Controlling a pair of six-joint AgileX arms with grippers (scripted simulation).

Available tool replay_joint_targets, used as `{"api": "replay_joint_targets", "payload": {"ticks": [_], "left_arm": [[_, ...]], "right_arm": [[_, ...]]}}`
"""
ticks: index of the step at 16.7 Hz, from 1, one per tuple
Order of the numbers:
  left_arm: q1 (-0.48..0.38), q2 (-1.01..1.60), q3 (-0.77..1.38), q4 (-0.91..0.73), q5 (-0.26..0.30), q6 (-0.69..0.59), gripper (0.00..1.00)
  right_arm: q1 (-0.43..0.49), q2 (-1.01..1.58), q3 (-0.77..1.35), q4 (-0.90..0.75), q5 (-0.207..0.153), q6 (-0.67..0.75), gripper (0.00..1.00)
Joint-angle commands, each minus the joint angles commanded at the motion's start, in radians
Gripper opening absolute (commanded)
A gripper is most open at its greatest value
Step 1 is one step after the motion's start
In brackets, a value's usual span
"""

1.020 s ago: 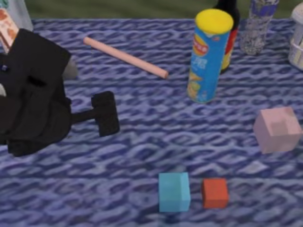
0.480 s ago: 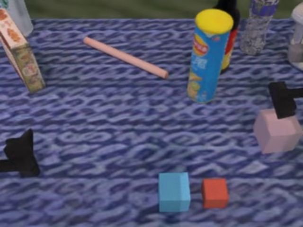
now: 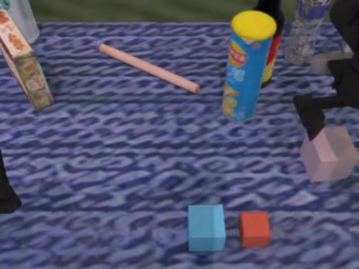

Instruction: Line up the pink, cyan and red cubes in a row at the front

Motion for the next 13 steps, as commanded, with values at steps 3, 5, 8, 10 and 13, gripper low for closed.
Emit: {"api": "replay_joint_targets", "payload": {"ticks": [3, 5, 8, 10, 13], "left_arm": [[0.002, -0.004, -0.003, 0.003, 0.0, 0.003, 1.0], [0.002, -0.004, -0.003, 0.003, 0.0, 0.003, 1.0], [0.002, -0.004, -0.003, 0.003, 0.0, 0.003, 1.0], [0.002, -0.004, -0.003, 0.003, 0.0, 0.003, 1.0], [0.002, -0.004, -0.003, 0.003, 0.0, 0.003, 1.0]], "right_arm": [[0.0, 0.003, 0.003, -0.002, 0.0, 0.0, 1.0], [-0.004, 0.006, 0.005, -0.002, 0.0, 0.0, 1.0], [-0.002, 0.019, -0.023, 0.038, 0.0, -0.001, 1.0], [0.0, 0.044, -0.069, 0.111, 0.0, 0.0, 1.0], [0.001, 0.091, -0.149, 0.245, 0.001, 0.002, 1.0]]}}
